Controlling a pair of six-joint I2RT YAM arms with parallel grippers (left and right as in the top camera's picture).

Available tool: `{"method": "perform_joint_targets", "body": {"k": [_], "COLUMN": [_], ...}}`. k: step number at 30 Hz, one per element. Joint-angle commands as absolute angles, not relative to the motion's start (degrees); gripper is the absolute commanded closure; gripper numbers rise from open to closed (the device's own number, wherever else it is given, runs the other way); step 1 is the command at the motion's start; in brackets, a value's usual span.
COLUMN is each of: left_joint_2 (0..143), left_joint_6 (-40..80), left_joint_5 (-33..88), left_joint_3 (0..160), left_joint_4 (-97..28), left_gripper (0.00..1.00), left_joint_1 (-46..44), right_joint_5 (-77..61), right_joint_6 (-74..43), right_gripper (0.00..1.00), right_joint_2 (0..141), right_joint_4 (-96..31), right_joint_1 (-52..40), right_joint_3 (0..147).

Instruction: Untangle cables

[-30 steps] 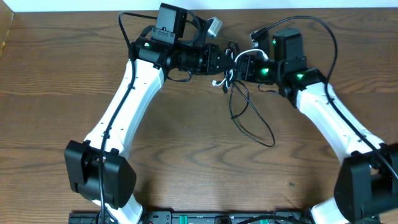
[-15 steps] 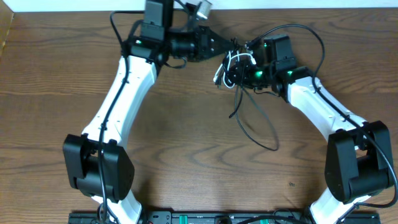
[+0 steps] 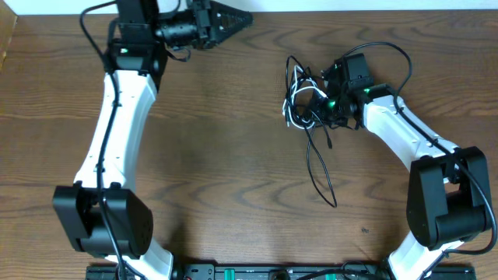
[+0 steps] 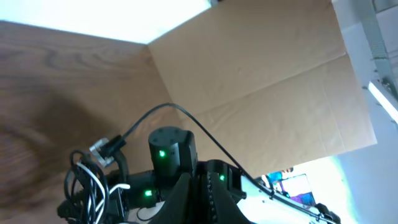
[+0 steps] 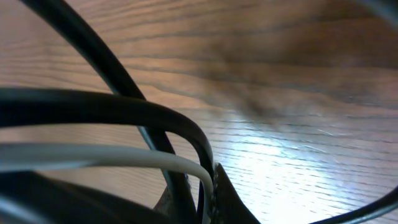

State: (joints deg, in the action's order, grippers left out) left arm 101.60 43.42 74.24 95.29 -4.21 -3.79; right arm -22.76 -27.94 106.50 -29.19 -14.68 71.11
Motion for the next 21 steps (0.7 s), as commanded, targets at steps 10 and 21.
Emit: {"method": "perform_joint_targets", "body": {"k": [10, 21], "left_joint_2": [99.2, 100.0], "left_joint_6": [17.4, 20.3], "left_joint_5": [38.9, 33.2], "left_joint_3": [96.3, 88.1], "left_joint_4": [-44.5, -43.6], "left_gripper": [0.93, 0.89], "left_joint_1": [-11.0, -16.3], "right_joint_5": [-27.8, -28.1], "right_joint_6": [-20.7, -20.7], "right_gripper": [0.99, 0.98], "right_joint_2": [106.5, 106.5], "right_joint_4": [-28.7, -28.9], "right_joint_1": [-14.7, -14.7], "right_joint_3": [70.7, 70.7]}}
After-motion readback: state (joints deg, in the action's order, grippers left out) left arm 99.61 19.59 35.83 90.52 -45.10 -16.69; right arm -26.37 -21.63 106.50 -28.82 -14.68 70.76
